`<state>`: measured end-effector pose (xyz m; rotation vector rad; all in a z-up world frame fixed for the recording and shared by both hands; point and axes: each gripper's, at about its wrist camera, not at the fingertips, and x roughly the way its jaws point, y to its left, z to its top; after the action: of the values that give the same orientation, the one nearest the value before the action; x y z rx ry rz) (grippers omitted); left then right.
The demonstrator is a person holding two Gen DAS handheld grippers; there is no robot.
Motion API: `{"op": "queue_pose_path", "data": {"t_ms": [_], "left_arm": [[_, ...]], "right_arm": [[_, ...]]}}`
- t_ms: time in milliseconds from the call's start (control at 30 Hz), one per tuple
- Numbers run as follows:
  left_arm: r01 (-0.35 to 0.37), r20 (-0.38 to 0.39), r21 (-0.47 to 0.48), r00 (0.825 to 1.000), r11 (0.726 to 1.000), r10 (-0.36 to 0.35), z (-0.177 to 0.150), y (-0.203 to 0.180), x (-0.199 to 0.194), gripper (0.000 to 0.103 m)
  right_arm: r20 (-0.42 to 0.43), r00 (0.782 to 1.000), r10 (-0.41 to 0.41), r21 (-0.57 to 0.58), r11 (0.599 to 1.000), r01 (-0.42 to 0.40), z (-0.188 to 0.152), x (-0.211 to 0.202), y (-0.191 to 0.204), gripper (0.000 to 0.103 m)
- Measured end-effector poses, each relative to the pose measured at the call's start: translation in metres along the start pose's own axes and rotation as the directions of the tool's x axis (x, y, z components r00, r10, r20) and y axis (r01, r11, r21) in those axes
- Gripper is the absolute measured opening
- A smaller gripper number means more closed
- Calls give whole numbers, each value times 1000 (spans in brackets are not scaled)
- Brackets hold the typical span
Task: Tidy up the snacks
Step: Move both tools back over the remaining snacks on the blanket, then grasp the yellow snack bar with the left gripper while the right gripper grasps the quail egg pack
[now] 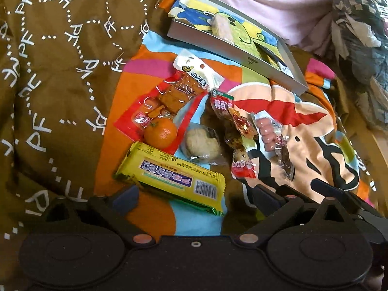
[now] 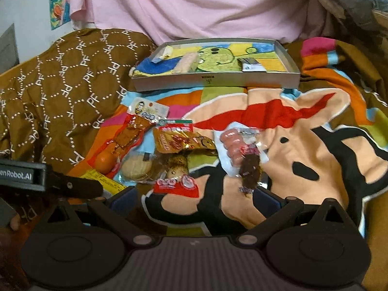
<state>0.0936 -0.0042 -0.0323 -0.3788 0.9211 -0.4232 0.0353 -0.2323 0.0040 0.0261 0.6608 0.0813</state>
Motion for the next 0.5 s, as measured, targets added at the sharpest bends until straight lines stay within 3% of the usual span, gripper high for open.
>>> {"op": "queue_pose_path", "data": {"t_ms": [100,233,367,433,500], "left_arm": [[13,-2,-57,1000,998,-13,2,8,1,94],[-9,-3,-113,1000,994,9,7,17,4,76],[3,2,-191,1000,982,-3,10,28,8,45],[29,6,-227,1000,974,-28,11,32,10,36],[49,20,-242,999,969,-46,13,34,11,33]], "right_arm": [[2,999,39,-28,999,-39,6,7,-1,97],[-9,996,84,-61,995,-85,16,23,-2,89],[-26,992,122,-69,990,-123,22,40,-6,83],[-45,988,146,-63,987,-148,22,48,-7,80],[-55,986,157,-66,985,-161,23,55,-7,79]]}}
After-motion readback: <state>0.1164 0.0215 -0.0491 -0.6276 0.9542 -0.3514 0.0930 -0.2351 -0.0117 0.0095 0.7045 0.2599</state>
